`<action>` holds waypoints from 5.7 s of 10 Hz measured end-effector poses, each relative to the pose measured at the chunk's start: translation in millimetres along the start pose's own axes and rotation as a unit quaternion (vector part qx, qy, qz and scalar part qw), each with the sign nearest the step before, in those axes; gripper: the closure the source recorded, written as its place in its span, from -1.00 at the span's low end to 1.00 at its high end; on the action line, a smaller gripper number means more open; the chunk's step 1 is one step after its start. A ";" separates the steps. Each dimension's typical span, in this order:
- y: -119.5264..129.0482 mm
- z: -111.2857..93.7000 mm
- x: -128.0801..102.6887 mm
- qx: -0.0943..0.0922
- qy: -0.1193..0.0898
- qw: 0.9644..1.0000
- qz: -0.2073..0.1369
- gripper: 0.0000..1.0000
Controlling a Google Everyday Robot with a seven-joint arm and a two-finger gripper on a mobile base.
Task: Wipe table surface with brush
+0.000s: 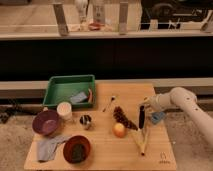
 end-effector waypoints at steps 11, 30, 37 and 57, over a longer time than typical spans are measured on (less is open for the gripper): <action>-64.1 68.4 -63.8 0.003 -0.083 0.994 -0.077 1.00; -67.6 60.2 6.0 -0.021 -0.045 0.999 -0.021 1.00; -73.6 70.4 -7.7 -0.040 -0.062 0.996 -0.043 1.00; -72.4 69.3 -6.7 -0.040 -0.061 0.996 -0.042 1.00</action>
